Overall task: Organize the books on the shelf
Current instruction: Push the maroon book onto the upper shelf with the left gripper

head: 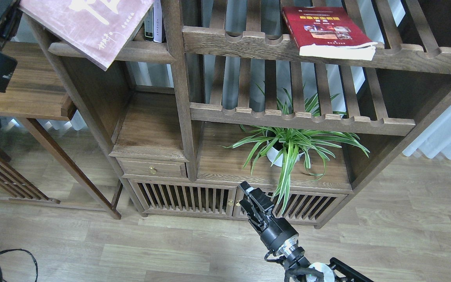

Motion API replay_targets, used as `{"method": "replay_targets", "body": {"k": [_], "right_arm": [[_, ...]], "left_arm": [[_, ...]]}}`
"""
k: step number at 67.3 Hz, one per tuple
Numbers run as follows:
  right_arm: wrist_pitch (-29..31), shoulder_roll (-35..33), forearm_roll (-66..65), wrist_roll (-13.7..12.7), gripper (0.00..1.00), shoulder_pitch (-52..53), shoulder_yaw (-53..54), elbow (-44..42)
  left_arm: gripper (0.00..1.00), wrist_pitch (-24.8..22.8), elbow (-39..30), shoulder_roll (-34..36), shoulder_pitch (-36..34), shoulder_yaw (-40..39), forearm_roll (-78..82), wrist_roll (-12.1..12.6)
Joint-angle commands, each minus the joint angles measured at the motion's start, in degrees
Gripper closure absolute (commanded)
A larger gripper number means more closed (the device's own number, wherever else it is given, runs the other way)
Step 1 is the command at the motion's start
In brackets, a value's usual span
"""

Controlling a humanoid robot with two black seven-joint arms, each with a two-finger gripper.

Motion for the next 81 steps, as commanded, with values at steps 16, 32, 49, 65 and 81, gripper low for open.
{"method": "replay_targets", "body": {"k": [16, 32, 49, 65, 81], "right_arm": [[-0.01, 0.00, -0.18, 0.00, 0.12, 0.01, -0.35, 0.23], [-0.01, 0.00, -0.18, 0.00, 0.12, 0.10, -0.35, 0.23], [-0.01, 0.00, -0.26, 0.00, 0.10, 0.27, -0.79, -0.30], [-0.01, 0.00, -0.18, 0.00, 0.08, 1.06, -0.96, 0.05], [-0.01, 0.00, -0.26, -0.27, 0.06, 0.62, -2.02, 0.23]], "left_arm": [[0.90, 0.02, 0.00, 0.76, -2.37, -1.82, -0.02, 4.27], [0.95, 0.02, 0.00, 4.10, -2.90, -2.96, 1.12, 4.45], [0.95, 0.02, 0.62, 7.70, -3.07, -6.91, 7.36, 4.45], [0.95, 0.02, 3.16, 8.32, -5.44, -5.95, 13.15, 4.28], [0.95, 0.02, 7.30, 5.77, -14.67, -2.87, 25.37, 3.84]]}}
